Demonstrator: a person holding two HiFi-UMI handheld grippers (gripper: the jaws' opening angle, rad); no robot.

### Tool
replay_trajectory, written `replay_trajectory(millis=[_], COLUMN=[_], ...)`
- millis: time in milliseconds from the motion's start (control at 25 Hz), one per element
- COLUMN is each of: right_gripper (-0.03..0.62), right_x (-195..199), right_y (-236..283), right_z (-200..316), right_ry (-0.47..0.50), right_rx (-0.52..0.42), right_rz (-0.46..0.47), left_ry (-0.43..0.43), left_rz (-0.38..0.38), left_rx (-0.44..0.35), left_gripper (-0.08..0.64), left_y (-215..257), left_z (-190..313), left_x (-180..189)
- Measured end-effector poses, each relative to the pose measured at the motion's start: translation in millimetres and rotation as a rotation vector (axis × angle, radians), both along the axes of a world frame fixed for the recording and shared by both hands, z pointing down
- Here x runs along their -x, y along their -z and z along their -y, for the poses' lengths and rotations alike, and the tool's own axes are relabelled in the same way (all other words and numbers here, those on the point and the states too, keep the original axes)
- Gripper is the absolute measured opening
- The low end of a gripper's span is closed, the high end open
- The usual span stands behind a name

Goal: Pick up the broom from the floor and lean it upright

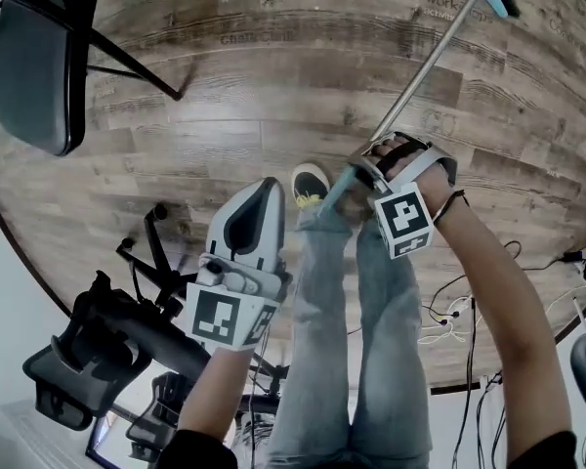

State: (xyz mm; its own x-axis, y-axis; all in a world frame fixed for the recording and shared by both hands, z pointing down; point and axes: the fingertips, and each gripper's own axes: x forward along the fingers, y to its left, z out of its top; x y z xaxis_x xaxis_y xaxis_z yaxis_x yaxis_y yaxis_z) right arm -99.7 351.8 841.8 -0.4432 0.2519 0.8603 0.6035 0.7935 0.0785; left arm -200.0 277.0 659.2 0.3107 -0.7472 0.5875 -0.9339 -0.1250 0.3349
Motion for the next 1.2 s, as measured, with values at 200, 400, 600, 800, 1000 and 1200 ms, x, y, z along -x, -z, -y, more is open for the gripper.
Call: replay_trajectory(millis=[200,400,600,800,1000,1200], right_gripper=[0.124,0.120,0.110,0.106,0.103,0.098], right_x=[15,23,3,-49,-119,-178], right_y=[107,201,296,370,427,462], right_z=[51,126,195,257,300,330], right_ry=[-0.128,-0.325,-0.582,-0.844,-1.098,-1.284], right_rx=[0.019,0.002,-0.011,-0.023,0.004,0.015], right_rz=[0.079,0.162,0.308,0.453,0.578,0.665], left_ry=[0.000,0.017,-0.011,-0.056,-0.122,-0.177], left_rz=[0.018,0.042,0.075,0.080,0.066,0.043], left_rx=[-0.061,-0.136,-0.198,-0.252,-0.283,-0.333], left_gripper=[0.014,0.014,0.014,0.015,0.014,0.015], left_y=[85,161,226,272,306,328], left_z=[34,82,119,148,167,189], left_x=[9,20,-2,-45,-109,-167])
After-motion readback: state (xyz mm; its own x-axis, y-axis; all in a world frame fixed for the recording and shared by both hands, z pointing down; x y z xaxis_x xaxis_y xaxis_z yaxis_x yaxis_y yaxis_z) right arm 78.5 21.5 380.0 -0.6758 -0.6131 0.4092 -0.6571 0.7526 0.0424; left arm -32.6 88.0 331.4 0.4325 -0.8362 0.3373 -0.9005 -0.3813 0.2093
